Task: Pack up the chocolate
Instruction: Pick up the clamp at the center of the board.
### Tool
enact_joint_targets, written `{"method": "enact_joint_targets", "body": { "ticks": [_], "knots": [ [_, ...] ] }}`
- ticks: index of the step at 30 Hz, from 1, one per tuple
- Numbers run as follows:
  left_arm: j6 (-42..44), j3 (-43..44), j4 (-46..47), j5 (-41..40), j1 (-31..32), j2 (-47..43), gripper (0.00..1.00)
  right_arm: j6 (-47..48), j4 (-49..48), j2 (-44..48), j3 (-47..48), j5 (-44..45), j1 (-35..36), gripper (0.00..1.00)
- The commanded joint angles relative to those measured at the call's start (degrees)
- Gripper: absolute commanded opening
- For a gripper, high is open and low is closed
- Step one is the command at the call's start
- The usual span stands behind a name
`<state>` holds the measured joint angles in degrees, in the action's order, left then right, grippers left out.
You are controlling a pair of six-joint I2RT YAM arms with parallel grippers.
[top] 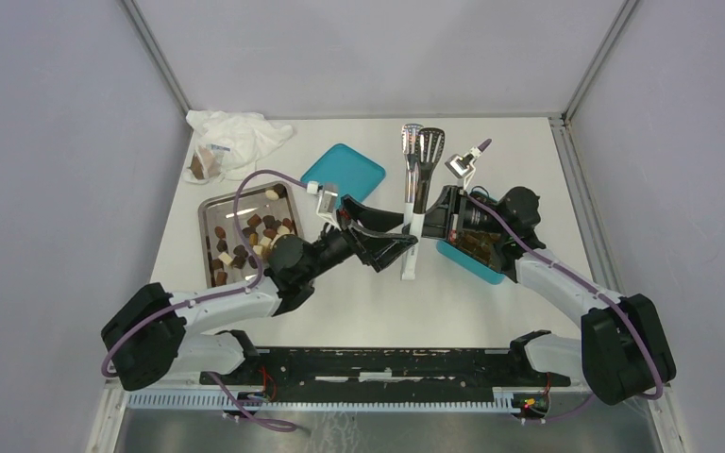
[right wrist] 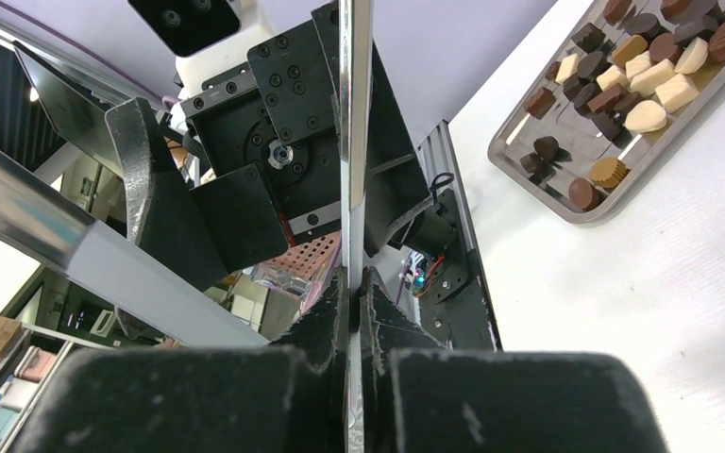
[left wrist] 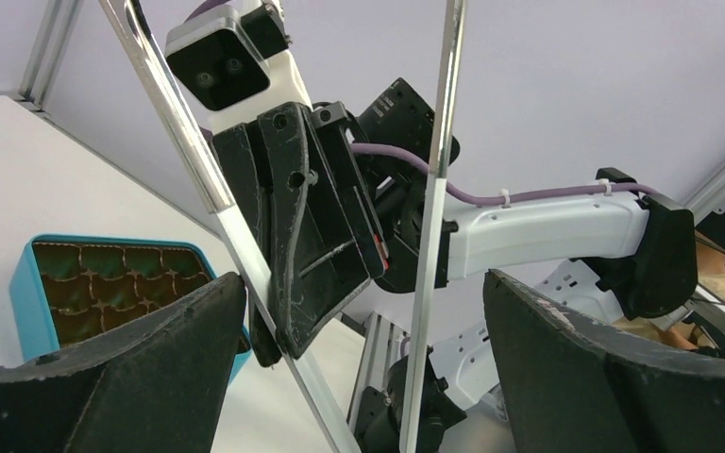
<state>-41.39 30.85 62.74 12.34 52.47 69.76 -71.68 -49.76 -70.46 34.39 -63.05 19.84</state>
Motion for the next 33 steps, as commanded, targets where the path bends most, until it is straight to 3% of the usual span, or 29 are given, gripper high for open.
{"method": "enact_joint_targets", "body": {
  "ticks": [1, 17, 24, 33],
  "knots": [
    [-1.42, 4.20, 5.29, -2.24, 0.37, 2.77, 1.00, 0.18, -2.12, 0.09, 2.52, 0.13, 0.25, 0.00],
    [-6.87, 7.79, 14.31, -1.44, 0.37, 11.14, 0.79, 0.77, -2.08, -0.06, 2.53, -0.19, 0.68, 0.00],
    [-6.60, 9.18, 11.37, 0.31, 0.30, 11.52, 0.83, 3.03, 0.67, -0.06, 3.14, -0.32, 0.64, 0.00],
    [-7.99, 10.61, 15.89, 0.22, 0.36, 14.43, 0.86, 2.82, 0.68, -0.17, 2.61, 0.67, 0.72, 0.01]
  ]
}}
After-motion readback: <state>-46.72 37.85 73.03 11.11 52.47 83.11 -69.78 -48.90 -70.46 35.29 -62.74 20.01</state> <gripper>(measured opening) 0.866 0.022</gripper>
